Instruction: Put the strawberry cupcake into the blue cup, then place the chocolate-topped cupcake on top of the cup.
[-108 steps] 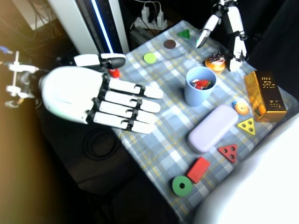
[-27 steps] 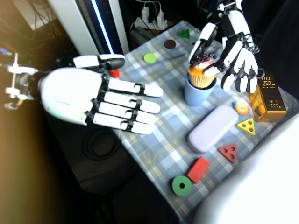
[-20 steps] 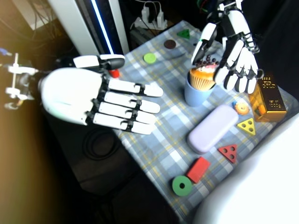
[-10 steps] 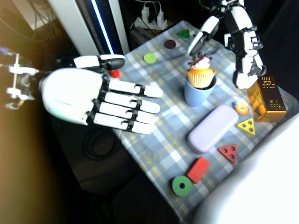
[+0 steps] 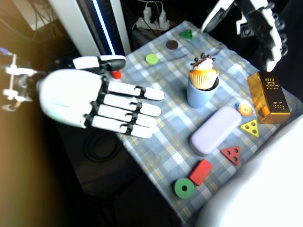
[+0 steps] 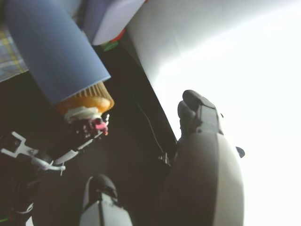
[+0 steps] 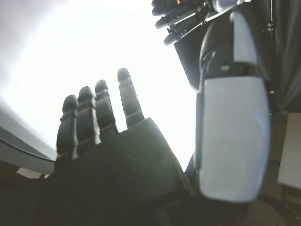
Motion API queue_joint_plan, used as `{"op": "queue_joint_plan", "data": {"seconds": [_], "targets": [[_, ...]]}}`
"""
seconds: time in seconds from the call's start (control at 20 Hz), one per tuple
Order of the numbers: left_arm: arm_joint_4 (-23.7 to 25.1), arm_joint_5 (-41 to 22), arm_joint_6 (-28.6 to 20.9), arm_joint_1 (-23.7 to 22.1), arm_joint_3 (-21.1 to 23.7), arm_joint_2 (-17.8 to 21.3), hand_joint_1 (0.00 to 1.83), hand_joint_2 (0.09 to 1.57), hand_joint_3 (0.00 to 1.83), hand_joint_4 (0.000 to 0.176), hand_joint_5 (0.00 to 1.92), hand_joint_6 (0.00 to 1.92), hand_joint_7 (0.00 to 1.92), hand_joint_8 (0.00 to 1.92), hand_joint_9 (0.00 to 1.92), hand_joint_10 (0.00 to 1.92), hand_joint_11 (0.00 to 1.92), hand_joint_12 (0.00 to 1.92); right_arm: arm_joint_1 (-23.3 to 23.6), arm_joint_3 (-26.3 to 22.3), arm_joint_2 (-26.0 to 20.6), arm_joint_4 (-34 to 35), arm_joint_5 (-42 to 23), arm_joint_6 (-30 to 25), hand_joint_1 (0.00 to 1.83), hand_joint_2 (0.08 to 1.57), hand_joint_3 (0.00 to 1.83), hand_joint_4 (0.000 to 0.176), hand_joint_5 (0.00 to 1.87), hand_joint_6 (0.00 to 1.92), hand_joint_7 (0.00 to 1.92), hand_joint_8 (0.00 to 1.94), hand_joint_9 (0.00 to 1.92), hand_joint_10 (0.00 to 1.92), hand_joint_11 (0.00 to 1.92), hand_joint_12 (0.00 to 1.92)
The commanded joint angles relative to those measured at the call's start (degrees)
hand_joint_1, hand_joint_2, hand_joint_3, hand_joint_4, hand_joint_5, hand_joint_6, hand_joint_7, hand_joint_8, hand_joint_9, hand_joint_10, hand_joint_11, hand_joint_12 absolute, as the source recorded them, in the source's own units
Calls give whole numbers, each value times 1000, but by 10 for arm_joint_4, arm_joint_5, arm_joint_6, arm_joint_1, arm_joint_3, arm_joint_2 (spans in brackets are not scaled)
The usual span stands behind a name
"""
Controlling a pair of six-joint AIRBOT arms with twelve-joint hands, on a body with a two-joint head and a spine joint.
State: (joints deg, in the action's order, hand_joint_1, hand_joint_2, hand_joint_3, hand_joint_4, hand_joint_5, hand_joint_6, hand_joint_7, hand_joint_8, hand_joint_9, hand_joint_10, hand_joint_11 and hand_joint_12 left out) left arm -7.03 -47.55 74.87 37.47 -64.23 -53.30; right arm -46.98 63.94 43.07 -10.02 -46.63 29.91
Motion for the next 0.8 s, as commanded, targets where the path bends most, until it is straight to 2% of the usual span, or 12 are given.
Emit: {"op": "queue_joint_plan", "data": {"seconds": [0.0,0.05,0.1,0.15,0.2,0.25,0.3,0.35,0.45,0.55,0.7,0.75], "targets": [[-16,-81,11,3,7,15,230,936,19,115,0,0,0,0,0,0,0,3,2,-2,0,19,-70,-2,0,921,0,77,0,0,0,0,0,0,0,0],[-38,-90,52,16,30,38,160,898,0,130,0,0,0,0,0,0,0,0,-2,-2,1,24,-76,-2,0,912,0,83,0,0,0,0,0,0,0,0],[-58,-100,87,31,51,55,115,866,0,112,0,0,0,0,0,0,0,0,-8,-4,2,31,-86,-2,0,914,0,92,0,0,0,0,0,0,0,0],[-76,-111,117,50,70,70,45,838,0,124,0,0,0,0,0,0,0,0,-15,-5,2,39,-95,-1,0,916,0,84,0,0,0,0,0,0,0,0],[-90,-125,126,74,86,85,16,828,0,141,0,0,0,0,0,0,0,0,-28,-9,0,56,-105,13,0,917,0,82,0,0,0,0,0,0,0,0],[-109,-141,126,98,100,97,2,826,0,136,0,0,0,0,0,0,0,0,-38,-17,-4,74,-111,37,0,914,0,86,0,0,0,0,0,0,0,0],[-128,-165,126,127,112,106,3,840,0,137,0,0,0,0,0,0,0,0,-49,-27,-11,92,-117,62,0,941,6,67,0,0,0,0,0,0,0,0],[-147,-187,126,150,121,112,3,840,0,137,0,0,0,0,0,0,0,0,-62,-34,-14,106,-127,72,0,941,6,67,0,0,0,0,0,0,0,0],[-177,-232,126,195,138,121,27,825,0,99,0,0,0,0,0,0,0,0,-93,-38,-14,133,-155,74,0,972,19,52,0,0,0,0,0,0,0,0],[-199,-269,126,230,157,130,2,803,0,89,0,0,0,0,0,0,0,0,-123,-40,-14,162,-188,74,0,1005,29,5,0,0,0,0,0,0,0,0],[-226,-344,126,286,180,139,0,828,1,70,0,0,0,0,0,0,0,0,-169,-52,-20,194,-231,75,0,958,4,7,0,0,0,0,0,0,0,0],[-239,-371,126,303,183,136,0,822,0,79,1,0,0,0,0,0,0,0,-185,-62,-28,205,-244,81,0,939,0,29,0,0,0,0,0,0,0,0]]}}
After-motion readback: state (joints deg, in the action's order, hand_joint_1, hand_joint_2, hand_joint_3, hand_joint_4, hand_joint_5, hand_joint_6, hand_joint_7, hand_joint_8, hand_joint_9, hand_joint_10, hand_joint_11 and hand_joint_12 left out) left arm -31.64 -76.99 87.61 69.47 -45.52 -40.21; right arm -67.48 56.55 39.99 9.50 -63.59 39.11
